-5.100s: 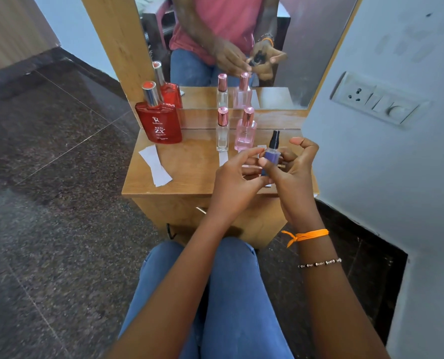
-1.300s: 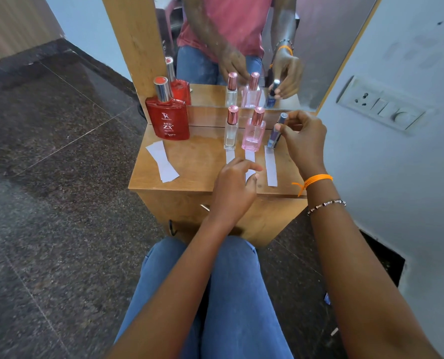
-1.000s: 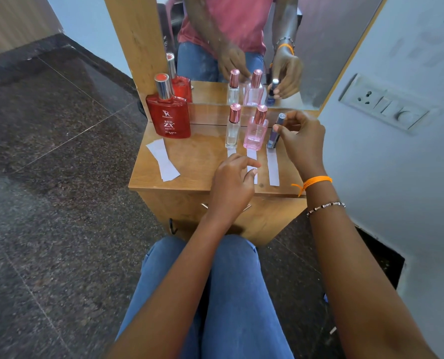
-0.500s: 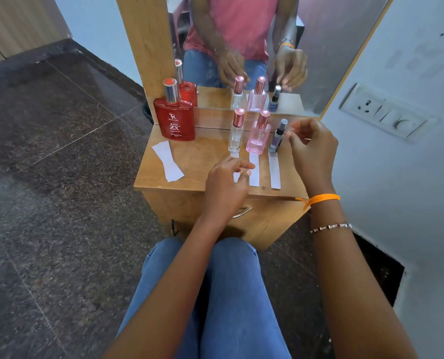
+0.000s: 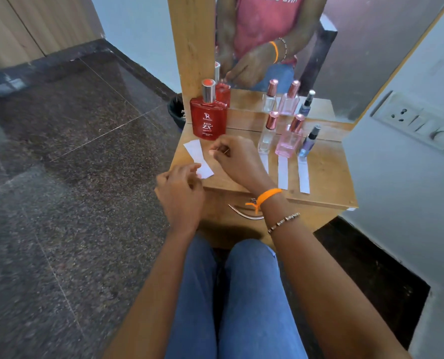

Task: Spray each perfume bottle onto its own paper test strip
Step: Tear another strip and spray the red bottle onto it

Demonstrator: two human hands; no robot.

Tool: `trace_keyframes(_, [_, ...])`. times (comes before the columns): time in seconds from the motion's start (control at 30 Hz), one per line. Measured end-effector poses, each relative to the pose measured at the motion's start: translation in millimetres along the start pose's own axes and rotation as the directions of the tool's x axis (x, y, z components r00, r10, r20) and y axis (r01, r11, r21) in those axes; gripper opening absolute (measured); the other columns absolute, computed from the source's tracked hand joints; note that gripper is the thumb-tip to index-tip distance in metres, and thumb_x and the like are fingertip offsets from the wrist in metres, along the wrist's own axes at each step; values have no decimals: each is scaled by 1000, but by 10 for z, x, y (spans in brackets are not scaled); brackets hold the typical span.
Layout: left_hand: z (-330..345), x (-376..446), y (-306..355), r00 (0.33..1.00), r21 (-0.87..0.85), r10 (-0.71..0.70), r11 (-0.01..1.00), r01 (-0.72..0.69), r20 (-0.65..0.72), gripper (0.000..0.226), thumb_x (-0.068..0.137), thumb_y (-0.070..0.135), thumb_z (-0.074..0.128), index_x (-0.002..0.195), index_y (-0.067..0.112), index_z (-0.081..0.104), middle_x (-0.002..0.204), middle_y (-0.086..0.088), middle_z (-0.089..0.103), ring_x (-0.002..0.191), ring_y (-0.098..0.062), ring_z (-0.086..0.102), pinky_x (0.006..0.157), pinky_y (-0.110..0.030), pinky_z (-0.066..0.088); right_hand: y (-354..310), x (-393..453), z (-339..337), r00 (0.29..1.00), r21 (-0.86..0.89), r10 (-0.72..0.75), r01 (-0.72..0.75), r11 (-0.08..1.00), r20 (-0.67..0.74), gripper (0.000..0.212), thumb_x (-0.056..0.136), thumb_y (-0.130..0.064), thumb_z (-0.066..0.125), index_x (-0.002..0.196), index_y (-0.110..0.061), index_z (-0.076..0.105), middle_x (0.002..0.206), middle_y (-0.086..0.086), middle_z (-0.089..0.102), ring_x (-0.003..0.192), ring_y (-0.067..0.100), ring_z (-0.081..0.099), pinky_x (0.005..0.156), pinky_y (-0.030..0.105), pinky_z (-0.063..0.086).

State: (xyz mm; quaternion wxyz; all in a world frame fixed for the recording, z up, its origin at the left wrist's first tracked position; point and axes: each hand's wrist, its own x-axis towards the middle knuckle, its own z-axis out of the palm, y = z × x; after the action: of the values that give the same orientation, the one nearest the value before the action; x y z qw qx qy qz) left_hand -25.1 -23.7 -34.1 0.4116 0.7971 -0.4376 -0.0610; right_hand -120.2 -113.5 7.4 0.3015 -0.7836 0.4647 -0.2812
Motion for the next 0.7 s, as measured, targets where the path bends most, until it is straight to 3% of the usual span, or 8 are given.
trace_keyframes(0.07, [11, 12, -73, 999, 54, 42, 998, -44, 34, 32, 85, 11, 57, 113, 24, 66, 116, 7, 66, 107, -25, 42, 91, -43, 37, -25, 119, 105, 999, -57, 29, -27, 998, 33, 17, 85, -14, 57, 95, -21, 69, 92, -1, 70, 88, 20, 62, 70, 26, 43])
trace_keyframes(0.17, [37, 30, -128, 994, 147, 86, 985, -95, 61, 38, 87, 14, 54, 122, 27, 60, 125, 13, 60, 113, -21, 38, 88, -31, 24, -25, 249, 204, 991, -136, 67, -51, 989, 114, 31, 87, -12, 49, 112, -22, 66, 105, 6, 70, 101, 28, 62, 82, 32, 50])
trace_keyframes(0.27, [53, 52, -149, 990, 169, 123, 977, -132, 63, 37, 88, 15, 53, 122, 28, 60, 126, 14, 60, 119, -22, 39, 86, -30, 19, 1, 323, 266, 982, -250, 86, -41, 967, 169, 31, 90, -16, 51, 119, -20, 61, 113, 14, 66, 104, 38, 59, 85, 43, 52])
trace_keyframes(0.43, [49, 72, -192, 987, 193, 138, 969, -151, 79, 33, 88, 19, 54, 118, 31, 63, 124, 18, 61, 120, -22, 39, 84, -27, 14, 20, 377, 318, 979, -364, 65, 10, 931, 194, 34, 92, -26, 54, 126, -23, 59, 120, 12, 65, 109, 35, 58, 88, 39, 49])
trace_keyframes(0.57, [35, 57, -192, 986, 206, 148, 965, -160, 72, 31, 89, 22, 54, 118, 31, 63, 124, 19, 61, 116, -21, 40, 80, -24, 10, 33, 376, 351, 981, -322, 81, -21, 947, 176, 32, 91, -23, 55, 122, -25, 62, 125, 7, 64, 113, 31, 58, 93, 39, 47])
trace_keyframes(0.7, [29, 44, -194, 987, 213, 147, 964, -159, 72, 31, 90, 23, 53, 119, 31, 62, 124, 20, 60, 113, -20, 41, 79, -24, 10, 62, 356, 388, 995, -241, 32, -8, 971, 95, 25, 85, -13, 58, 107, -20, 70, 113, 5, 66, 100, 24, 61, 79, 29, 47])
